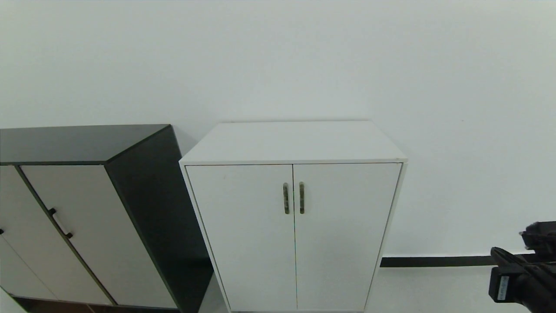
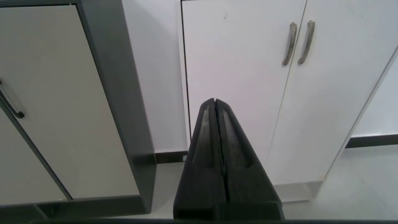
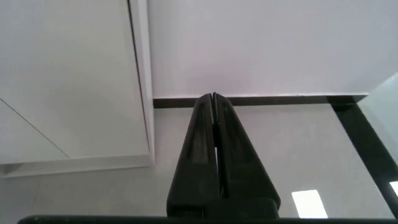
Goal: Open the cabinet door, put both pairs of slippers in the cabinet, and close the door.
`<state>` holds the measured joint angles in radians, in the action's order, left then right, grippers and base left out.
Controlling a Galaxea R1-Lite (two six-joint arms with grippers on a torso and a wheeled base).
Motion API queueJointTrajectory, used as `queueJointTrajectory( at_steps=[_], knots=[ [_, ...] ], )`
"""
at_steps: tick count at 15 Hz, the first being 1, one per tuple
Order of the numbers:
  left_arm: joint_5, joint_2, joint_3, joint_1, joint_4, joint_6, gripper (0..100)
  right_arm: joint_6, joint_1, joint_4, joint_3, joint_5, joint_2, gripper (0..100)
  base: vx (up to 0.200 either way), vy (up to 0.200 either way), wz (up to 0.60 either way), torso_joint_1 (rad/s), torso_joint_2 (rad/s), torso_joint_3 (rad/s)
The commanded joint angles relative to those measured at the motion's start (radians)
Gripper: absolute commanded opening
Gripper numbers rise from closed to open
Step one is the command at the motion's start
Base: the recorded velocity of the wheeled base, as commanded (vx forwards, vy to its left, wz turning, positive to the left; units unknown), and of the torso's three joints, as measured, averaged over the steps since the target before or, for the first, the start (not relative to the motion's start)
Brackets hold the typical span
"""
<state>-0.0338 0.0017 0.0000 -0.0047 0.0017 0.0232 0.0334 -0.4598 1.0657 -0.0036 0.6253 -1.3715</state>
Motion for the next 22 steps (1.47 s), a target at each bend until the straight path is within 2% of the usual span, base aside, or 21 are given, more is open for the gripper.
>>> queueJointTrajectory(
  at_steps=[1, 5, 8, 9, 11, 12, 15, 17, 18, 21, 22],
  knots=[
    [0.0, 0.0, 0.0, 0.0, 0.0, 0.0, 0, -0.007, 0.016, -0.213, 0.004, -0.035, 0.307, 0, 0.0, 0.0, 0.0, 0.0, 0.0, 0.0],
    [0.0, 0.0, 0.0, 0.0, 0.0, 0.0, 0, -0.003, 0.015, -0.538, 0.004, -0.153, 0.595, 0, 0.0, 0.0, 0.0, 0.0, 0.0, 0.0],
    [0.0, 0.0, 0.0, 0.0, 0.0, 0.0, 0, -0.017, 0.012, -0.963, 0.001, -0.256, 0.944, 0, 0.0, 0.0, 0.0, 0.0, 0.0, 0.0],
    [0.0, 0.0, 0.0, 0.0, 0.0, 0.0, 0, -0.032, 0.02, -1.061, -0.009, -0.309, 1.057, 0, 0.0, 0.0, 0.0, 0.0, 0.0, 0.0],
    [0.0, 0.0, 0.0, 0.0, 0.0, 0.0, 0, -0.026, 0.058, -1.055, -0.015, -0.348, 1.114, 0, 0.0, 0.0, 0.0, 0.0, 0.0, 0.0],
    [0.0, 0.0, 0.0, 0.0, 0.0, 0.0, 0, -0.086, 0.058, -1.044, -0.013, -0.366, 1.151, 0, 0.0, 0.0, 0.0, 0.0, 0.0, 0.0],
    [0.0, 0.0, 0.0, 0.0, 0.0, 0.0, 0, -0.124, 0.085, -1.066, -0.018, -0.53, 1.223, 0, 0.0, 0.0, 0.0, 0.0, 0.0, 0.0],
    [0.0, 0.0, 0.0, 0.0, 0.0, 0.0, 0, -0.132, 0.112, -1.075, -0.022, -0.535, 1.21, 0, 0.0, 0.0, 0.0, 0.0, 0.0, 0.0],
    [0.0, 0.0, 0.0, 0.0, 0.0, 0.0, 0, -0.13, 0.173, -1.075, -0.022, -0.535, 1.213, 0, 0.0, 0.0, 0.0, 0.0, 0.0, 0.0],
    [0.0, 0.0, 0.0, 0.0, 0.0, 0.0, 0, -0.221, 0.457, -1.076, -0.024, -0.569, 1.264, 0, 0.0, 0.0, 0.0, 0.0, 0.0, 0.0],
    [0.0, 0.0, 0.0, 0.0, 0.0, 0.0, 0, -0.222, 0.477, -1.076, -0.024, -0.57, 1.289, 0, 0.0, 0.0, 0.0, 0.0, 0.0, 0.0]
  ],
)
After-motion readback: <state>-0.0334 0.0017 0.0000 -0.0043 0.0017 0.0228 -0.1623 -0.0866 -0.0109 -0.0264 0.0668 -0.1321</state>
